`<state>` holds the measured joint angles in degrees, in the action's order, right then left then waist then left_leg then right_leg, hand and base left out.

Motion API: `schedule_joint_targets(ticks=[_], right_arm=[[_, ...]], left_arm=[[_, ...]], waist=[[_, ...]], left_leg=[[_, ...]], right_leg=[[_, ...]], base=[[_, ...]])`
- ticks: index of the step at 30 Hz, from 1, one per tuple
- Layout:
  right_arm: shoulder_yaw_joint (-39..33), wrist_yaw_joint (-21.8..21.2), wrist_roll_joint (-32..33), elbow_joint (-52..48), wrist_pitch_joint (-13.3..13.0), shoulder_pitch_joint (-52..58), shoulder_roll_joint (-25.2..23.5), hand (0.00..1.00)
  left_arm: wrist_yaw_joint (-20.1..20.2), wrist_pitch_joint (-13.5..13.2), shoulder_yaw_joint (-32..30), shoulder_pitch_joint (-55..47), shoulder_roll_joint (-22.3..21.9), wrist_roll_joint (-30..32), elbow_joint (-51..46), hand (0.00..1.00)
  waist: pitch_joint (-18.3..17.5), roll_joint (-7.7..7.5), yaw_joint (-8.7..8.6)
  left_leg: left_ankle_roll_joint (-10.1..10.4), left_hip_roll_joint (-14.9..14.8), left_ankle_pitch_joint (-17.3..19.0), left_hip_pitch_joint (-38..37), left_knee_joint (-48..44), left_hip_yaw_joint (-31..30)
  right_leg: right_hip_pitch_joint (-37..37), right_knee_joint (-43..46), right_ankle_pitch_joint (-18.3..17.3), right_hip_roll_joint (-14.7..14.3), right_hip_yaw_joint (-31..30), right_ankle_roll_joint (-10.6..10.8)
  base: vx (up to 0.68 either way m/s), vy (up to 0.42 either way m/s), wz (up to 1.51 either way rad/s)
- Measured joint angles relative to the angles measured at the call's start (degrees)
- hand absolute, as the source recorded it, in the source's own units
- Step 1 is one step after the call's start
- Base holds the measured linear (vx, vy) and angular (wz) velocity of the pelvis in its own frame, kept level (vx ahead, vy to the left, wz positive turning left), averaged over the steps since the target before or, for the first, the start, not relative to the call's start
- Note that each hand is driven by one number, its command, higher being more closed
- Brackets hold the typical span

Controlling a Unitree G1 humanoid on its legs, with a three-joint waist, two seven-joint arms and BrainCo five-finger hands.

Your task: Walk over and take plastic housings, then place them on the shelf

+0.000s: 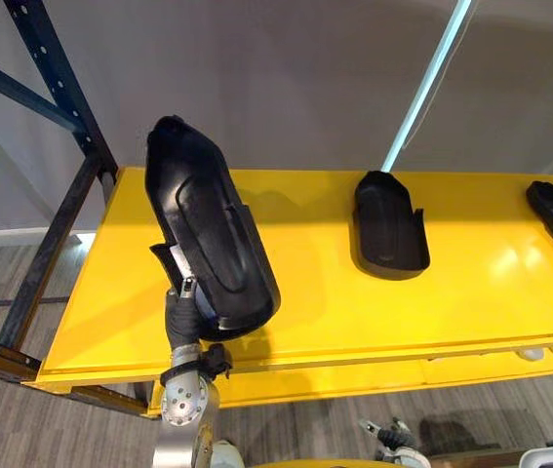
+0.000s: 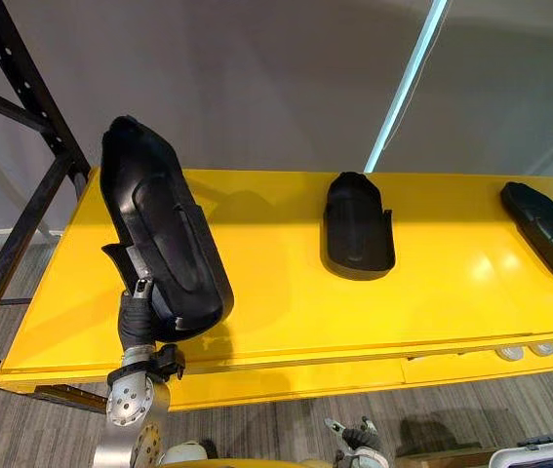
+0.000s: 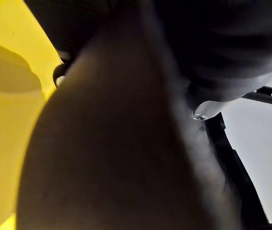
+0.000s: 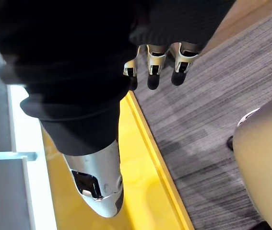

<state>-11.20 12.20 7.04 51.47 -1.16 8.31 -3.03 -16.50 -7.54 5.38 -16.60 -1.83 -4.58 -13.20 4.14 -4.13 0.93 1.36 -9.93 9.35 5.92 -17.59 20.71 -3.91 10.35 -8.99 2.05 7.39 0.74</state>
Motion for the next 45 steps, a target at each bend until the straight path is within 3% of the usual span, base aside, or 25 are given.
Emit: schedule_joint_targets(ticks=[7,11,17,18,21,25,32,37,38,45], right_arm=[[0.0,-1.3,-1.2,0.0,0.3,1.3,1.1,0.00],[0.0,-2.4,-2.2,0.0,0.5,2.3,1.3,0.00],[0.0,-3.3,-2.8,-0.1,0.5,2.5,1.5,0.00],[0.0,-3.7,-2.9,0.0,0.5,2.2,1.5,0.00],[-0.3,-3.9,-3.1,0.0,0.5,2.1,1.5,0.00],[-2.0,-4.7,-3.2,-0.1,0.8,2.1,0.9,0.00],[-2.3,-4.8,-3.2,-0.1,1.5,1.6,0.4,0.00],[-2.4,-4.9,-3.2,-0.2,1.5,1.5,0.3,0.00],[-2.4,-4.9,-3.2,-0.3,1.5,1.6,0.3,0.00],[-2.6,-4.9,-3.2,-0.3,1.5,1.1,0.4,0.00]], left_arm=[[0.3,4.7,-2.4,4.2,2.4,7.7,4.1,1.00],[0.0,7.0,-5.3,8.2,4.4,11.1,5.1,1.00],[-0.3,8.9,-6.4,14.5,5.4,14.3,9.1,1.00],[-0.2,9.5,-6.5,15.2,5.5,14.4,9.6,1.00],[-0.1,10.1,-6.5,17.7,5.3,15.1,12.0,1.00],[-0.1,11.4,-7.3,22.7,6.3,16.8,18.6,1.00],[0.0,14.0,-8.6,25.6,9.6,18.8,26.8,1.00],[0.0,15.2,-10.7,27.0,10.4,18.8,30.0,1.00],[0.0,15.2,-10.7,27.0,10.6,18.8,30.1,0.00],[-0.7,15.9,-13.6,29.2,11.1,19.1,34.5,0.00]], waist=[[-2.2,1.45,-0.08],[-2.8,1.99,-0.17],[-4.1,2.18,-0.90],[-4.1,2.33,-1.77],[-4.6,2.82,-2.24],[-4.6,2.65,-1.94],[-4.8,2.48,-2.95],[-4.7,2.55,-3.00],[-4.7,2.57,-3.00],[-4.5,2.73,-2.85]], left_leg=[[-0.1,0.5,-1.2,-0.9,3.1,0.8],[0.9,1.1,-1.9,-1.3,5.4,1.2],[1.9,1.2,-3.2,-0.3,6.2,-0.3],[1.8,1.3,-4.6,-0.5,7.5,-0.4],[1.7,2.0,-7.2,-0.8,10.7,-0.4],[0.9,2.9,-9.8,-2.8,14.2,-0.2],[0.7,4.2,-13.8,-6.7,22.9,0.8],[1.0,4.4,-13.6,-6.7,23.5,1.6],[1.1,4.4,-13.6,-6.7,23.5,1.6],[1.1,5.1,-13.7,-6.7,23.5,1.8]], right_leg=[[0.4,-1.2,1.9,0.0,-1.9,0.0],[0.8,-2.5,2.4,0.0,-3.8,0.3],[1.2,-4.2,2.4,-0.7,-4.5,0.3],[1.3,-4.5,2.5,-0.9,-4.4,0.2],[2.9,-4.8,2.3,-1.0,-4.4,0.4],[2.1,-4.7,2.9,-0.7,-4.6,0.6],[2.2,-5.3,4.1,-1.0,-6.7,2.4],[2.5,-5.6,4.6,-0.9,-7.7,2.3],[2.6,-5.6,4.6,-0.9,-7.7,2.3],[3.1,-6.4,3.8,-0.4,-8.5,2.1]], base=[[-0.06,-0.003,-0.09],[-0.10,-0.020,-0.12],[-0.09,-0.053,-0.03],[-0.06,-0.043,0.04],[-0.07,-0.035,0.00],[0.03,0.005,-0.02],[0.02,0.017,-0.05],[-0.01,0.019,-0.09],[-0.03,0.011,-0.05],[-0.02,0.005,-0.05]])
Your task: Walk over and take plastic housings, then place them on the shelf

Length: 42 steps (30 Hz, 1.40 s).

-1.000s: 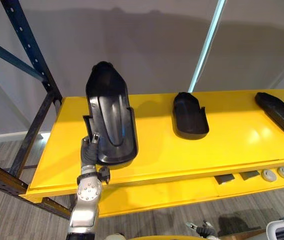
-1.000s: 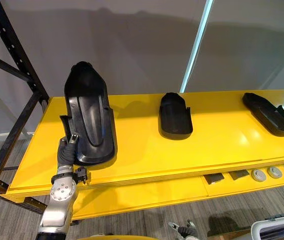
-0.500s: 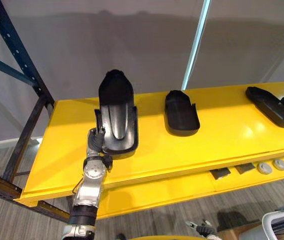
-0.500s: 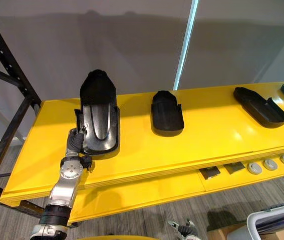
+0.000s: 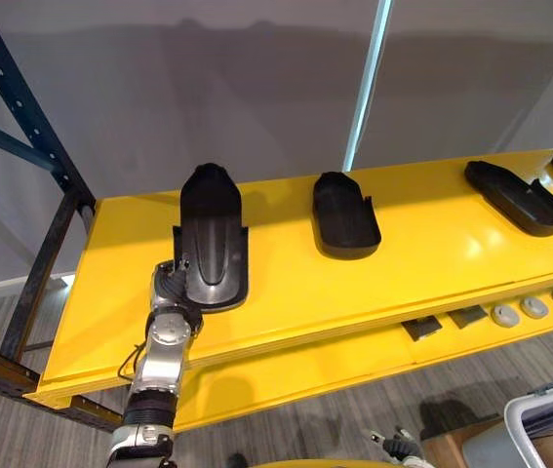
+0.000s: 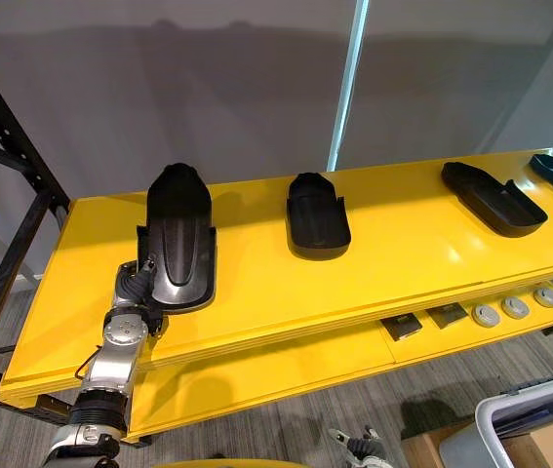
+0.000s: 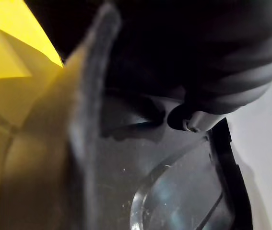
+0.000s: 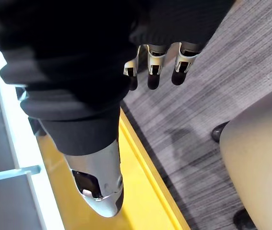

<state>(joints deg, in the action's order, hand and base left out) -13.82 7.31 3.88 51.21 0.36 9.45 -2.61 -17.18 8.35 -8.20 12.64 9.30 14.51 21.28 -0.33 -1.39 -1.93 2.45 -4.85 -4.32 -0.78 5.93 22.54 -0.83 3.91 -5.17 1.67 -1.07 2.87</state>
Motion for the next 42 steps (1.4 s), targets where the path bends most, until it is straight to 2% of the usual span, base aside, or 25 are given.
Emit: schedule_joint_targets(ticks=[7,12,15,19,25,30,34,37,40,41,42], right_arm=[[-1.9,0.1,0.0,0.2,0.0,-0.2,-1.1,0.00],[-1.9,0.2,0.0,1.4,0.0,-0.1,-0.8,0.00],[-1.9,0.3,0.0,1.3,-0.1,-0.1,-0.4,0.00],[-1.5,0.4,0.0,1.2,-0.1,-0.1,-0.1,0.00],[-0.9,0.5,0.0,0.7,-0.1,-0.1,0.7,0.00],[-0.9,1.4,0.0,0.1,-0.1,0.0,1.2,0.00],[-0.9,1.5,0.0,0.1,-0.3,0.0,1.2,0.00],[-0.8,1.5,0.1,0.3,-0.5,0.3,1.0,0.00],[-0.5,1.5,0.1,0.5,-1.4,0.8,1.5,0.00],[0.2,1.6,0.1,0.9,-1.7,0.9,1.7,0.00],[0.7,1.7,0.1,1.0,-1.9,0.9,1.9,0.00]], left_arm=[[-3.0,-0.1,-1.3,0.6,-0.1,-0.5,0.1,0.00],[-6.7,-0.3,-3.0,2.2,-2.6,-5.5,-1.0,0.00],[-8.4,-0.9,-3.8,2.2,-4.6,-8.6,-3.4,0.00],[-9.7,-2.6,-3.9,2.0,-6.4,-10.5,-7.3,0.00],[-10.7,-4.0,-3.9,0.2,-7.9,-11.3,-10.2,0.00],[-10.8,-4.2,-3.7,-1.8,-9.5,-11.5,-12.1,0.00],[-11.2,-4.1,-0.6,-4.8,-10.0,-7.5,-20.0,0.00],[-11.8,-5.2,4.0,-8.4,-10.0,-1.3,-28.6,0.00],[-11.7,-6.6,9.0,-13.6,-10.4,2.6,-34.3,0.00],[-11.7,-7.4,10.1,-15.4,-10.6,3.9,-36.0,1.00],[-11.6,-7.9,10.3,-16.2,-10.8,4.5,-36.6,1.00]], waist=[[0.5,-1.10,0.49],[0.5,-1.45,1.07],[0.7,-1.22,1.01],[1.0,-0.70,0.94],[1.0,-0.10,0.67],[1.3,1.00,0.41],[1.4,0.99,0.44],[1.6,0.00,0.80],[1.6,0.26,1.13],[1.4,0.24,1.23],[1.4,0.21,1.26]], left_leg=[[-0.9,1.3,0.2,-0.1,0.0,-0.4],[-1.5,1.5,0.6,0.1,-0.4,-0.8],[-1.7,0.5,1.4,0.2,-0.4,-0.8],[-1.8,-0.4,1.7,0.6,-0.4,-0.8],[-1.7,-1.0,1.6,0.3,-0.3,-0.6],[-1.3,-1.5,1.3,0.4,0.0,-0.7],[-0.4,-2.1,0.7,0.7,0.0,-0.7],[0.0,-1.2,0.3,1.1,0.0,-0.8],[0.1,-1.2,0.3,0.9,-0.1,-1.3],[0.1,-1.1,0.3,0.9,-0.2,-1.4],[0.1,-1.1,0.3,0.9,-0.3,-1.4]], right_leg=[[-0.5,-0.1,0.0,1.2,0.0,0.4],[-0.8,-0.3,1.6,1.2,-1.2,0.8],[-0.6,-0.2,3.5,0.3,-2.5,0.7],[0.2,0.3,4.9,-0.7,-2.7,-0.5],[0.2,0.4,4.9,-1.3,-3.9,-0.5],[0.2,0.0,4.9,-1.9,-4.3,-0.5],[0.3,-0.3,4.6,-2.4,-4.7,-1.0],[0.2,-1.2,1.6,-1.4,-4.2,-1.4],[0.2,-1.1,0.8,-1.4,-3.6,-0.4],[0.1,-1.1,0.7,-1.3,-3.4,-0.3],[0.1,-1.1,0.7,-1.3,-3.3,-0.3]], base=[[0.05,0.026,0.03],[0.08,0.038,0.03],[0.01,0.013,0.00],[-0.01,-0.002,-0.02],[-0.01,-0.027,-0.03],[-0.02,-0.053,-0.05],[-0.02,-0.061,-0.02],[-0.02,-0.047,0.06],[-0.01,-0.036,0.10],[0.04,-0.013,0.07],[0.07,0.002,0.07]])
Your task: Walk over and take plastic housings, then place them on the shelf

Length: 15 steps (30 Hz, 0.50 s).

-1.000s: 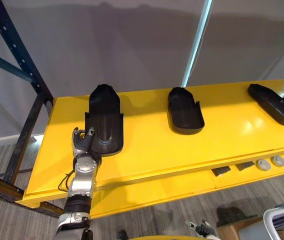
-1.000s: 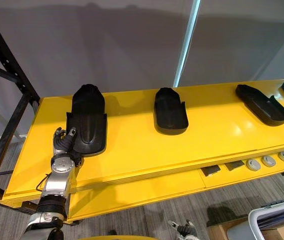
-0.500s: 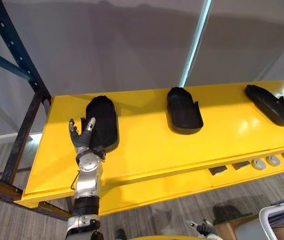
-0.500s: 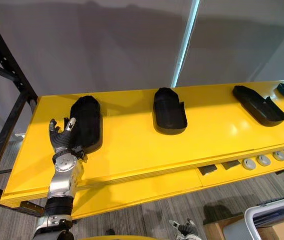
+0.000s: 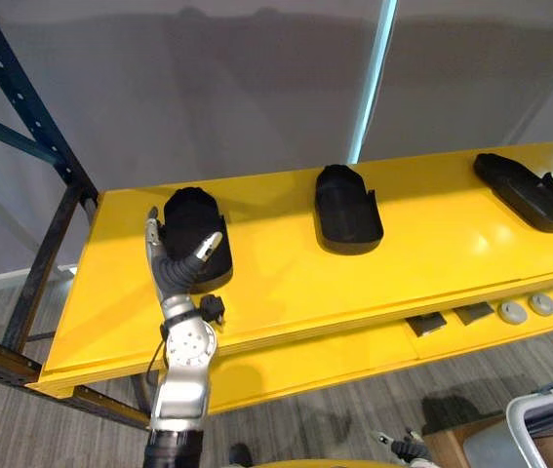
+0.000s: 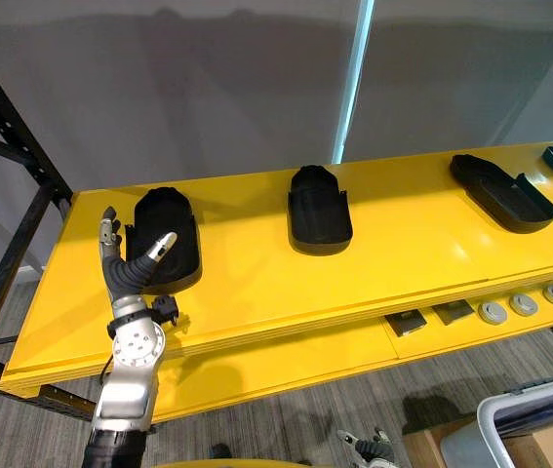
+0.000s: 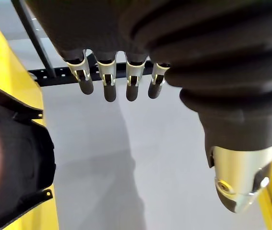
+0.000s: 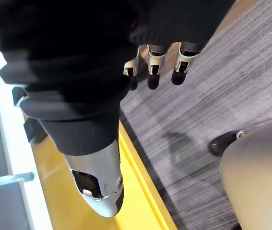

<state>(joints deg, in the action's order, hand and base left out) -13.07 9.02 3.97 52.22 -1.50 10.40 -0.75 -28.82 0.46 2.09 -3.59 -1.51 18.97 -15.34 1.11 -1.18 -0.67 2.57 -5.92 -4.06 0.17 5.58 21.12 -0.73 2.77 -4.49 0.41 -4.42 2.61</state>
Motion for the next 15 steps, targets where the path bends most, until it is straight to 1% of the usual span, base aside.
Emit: schedule_joint_targets(ticks=[1,3,5,7,10,13,15], right_arm=[[0.2,0.1,0.0,0.4,-0.3,0.0,-0.1,0.00],[0.2,0.8,0.0,0.4,-0.5,0.0,-0.3,0.00],[0.6,0.9,0.0,0.5,-0.6,0.0,-0.6,0.00],[0.7,0.9,0.0,0.7,-0.8,0.4,-1.2,0.00],[0.7,0.9,0.0,0.7,-0.8,0.5,-1.2,0.00],[0.7,0.9,0.0,0.4,-0.8,0.5,-1.2,0.00],[0.7,0.9,0.0,0.4,-0.8,0.5,-1.2,0.00]], left_arm=[[0.0,-0.9,0.1,-1.4,-0.3,1.0,-0.7,1.00],[0.1,-1.5,0.1,-3.4,-0.5,2.1,-1.1,1.00],[0.2,-2.0,0.1,-5.5,-0.5,2.2,-1.1,1.00],[1.3,-2.0,0.1,-7.8,-0.5,2.2,-0.9,1.00],[2.3,-2.1,0.0,-9.3,-0.5,2.2,-0.1,1.00],[3.8,-2.0,-0.1,-9.3,-0.5,2.2,3.3,1.00],[4.1,-2.0,-0.3,-9.3,-0.6,2.2,4.9,1.00]], waist=[[0.0,-0.16,0.16],[-0.2,-0.43,0.26],[-0.3,-1.16,0.46],[-0.6,-2.36,1.56],[-0.6,-2.48,1.70],[-0.4,-1.87,1.69],[-0.5,-1.84,1.62]], left_leg=[[0.0,0.1,0.0,0.1,-0.1,-0.1],[0.0,0.5,0.0,0.1,-0.1,-0.4],[-0.1,0.8,0.1,0.1,-0.1,-0.6],[-0.6,1.0,0.4,0.1,-0.1,-0.6],[-1.1,1.0,0.8,-0.2,-0.1,-0.8],[-1.1,0.9,1.3,-0.9,-0.1,-0.9],[-1.1,0.7,1.3,-0.9,-0.1,-0.8]], right_leg=[[-0.1,0.0,0.0,0.2,0.3,0.0],[-0.3,0.1,0.0,0.6,1.1,0.0],[-0.9,0.1,-0.1,0.9,1.2,0.2],[-1.0,0.2,0.0,1.1,1.2,0.2],[-1.0,1.2,0.2,1.2,1.3,0.5],[-1.2,2.2,0.2,1.0,1.3,0.5],[-1.2,2.2,0.2,0.9,1.2,0.4]], base=[[0.06,0.010,0.05],[0.07,0.019,0.14],[0.09,0.026,0.11],[0.10,0.027,0.04],[0.07,0.026,0.07],[0.05,0.022,-0.01],[0.02,-0.007,-0.03]])
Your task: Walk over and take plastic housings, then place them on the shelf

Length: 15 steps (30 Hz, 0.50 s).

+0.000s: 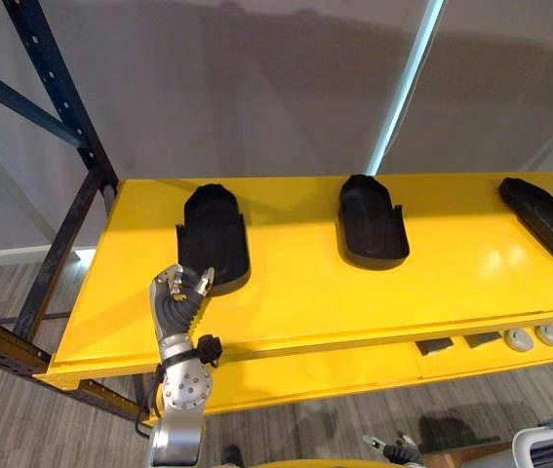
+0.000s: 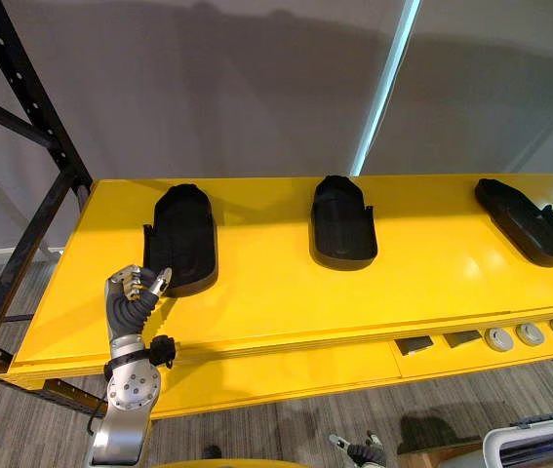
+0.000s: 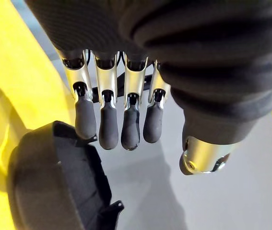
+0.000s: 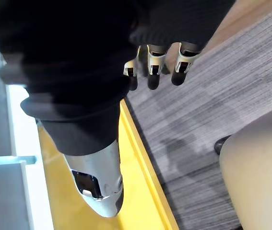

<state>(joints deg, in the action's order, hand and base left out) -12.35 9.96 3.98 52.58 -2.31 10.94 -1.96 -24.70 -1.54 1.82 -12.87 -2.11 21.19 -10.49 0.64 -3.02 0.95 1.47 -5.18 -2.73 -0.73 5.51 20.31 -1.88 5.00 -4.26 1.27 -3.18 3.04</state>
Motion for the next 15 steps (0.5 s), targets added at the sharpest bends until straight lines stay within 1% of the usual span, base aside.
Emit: schedule_joint_targets(ticks=[1,3,7,11,14,15], right_arm=[[0.0,0.0,0.0,0.0,0.0,0.0,0.0,0.00],[0.0,0.0,0.0,0.0,0.0,0.1,0.0,0.00],[-0.1,0.0,0.0,-0.1,0.0,0.1,0.2,0.00],[-0.1,0.0,-0.1,-0.2,0.0,0.0,0.5,0.00],[-0.1,0.0,-0.1,-0.2,0.0,0.0,0.6,0.00],[-0.1,0.0,-0.1,-0.8,0.1,-0.1,0.3,0.00]], left_arm=[[0.8,0.1,-0.3,0.0,0.0,0.5,1.4,1.00],[1.1,0.1,-0.2,0.0,0.0,1.2,2.7,1.00],[1.5,0.2,-0.2,0.0,-0.1,2.7,4.6,1.00],[2.2,0.3,-0.2,0.5,-0.1,4.2,6.2,1.00],[2.2,0.9,-0.2,0.5,-0.6,4.3,6.7,1.00],[2.2,1.1,-0.1,0.7,-0.5,4.3,7.4,1.00]], waist=[[0.0,0.02,-0.01],[0.0,0.05,0.00],[-0.1,0.72,-0.06],[0.0,1.45,-0.06],[0.2,1.67,-0.07],[0.2,1.79,-0.07]], left_leg=[[0.0,-0.2,0.0,0.0,0.0,0.0],[0.0,-0.5,0.0,-0.1,0.0,0.0],[0.1,-1.4,-0.1,-0.1,0.3,0.1],[0.8,-2.2,-0.5,-0.1,0.4,0.1],[1.0,-2.5,-0.6,0.0,0.4,0.2],[1.5,-2.5,-1.1,-0.1,0.4,0.3]], right_leg=[[0.0,0.0,0.1,-0.2,0.0,-0.1],[0.0,0.0,0.1,-0.4,0.0,-0.2],[0.1,0.0,0.6,-1.4,0.0,-0.9],[0.2,-0.1,0.9,-2.2,-0.2,-1.3],[0.3,-0.3,0.9,-2.5,-0.3,-1.3],[0.4,-0.3,0.8,-2.6,-0.2,-1.3]], base=[[0.00,0.000,0.00],[0.01,-0.033,-0.01],[0.00,-0.043,-0.03],[-0.01,-0.047,-0.04],[-0.02,-0.043,-0.04],[-0.03,-0.031,-0.08]])
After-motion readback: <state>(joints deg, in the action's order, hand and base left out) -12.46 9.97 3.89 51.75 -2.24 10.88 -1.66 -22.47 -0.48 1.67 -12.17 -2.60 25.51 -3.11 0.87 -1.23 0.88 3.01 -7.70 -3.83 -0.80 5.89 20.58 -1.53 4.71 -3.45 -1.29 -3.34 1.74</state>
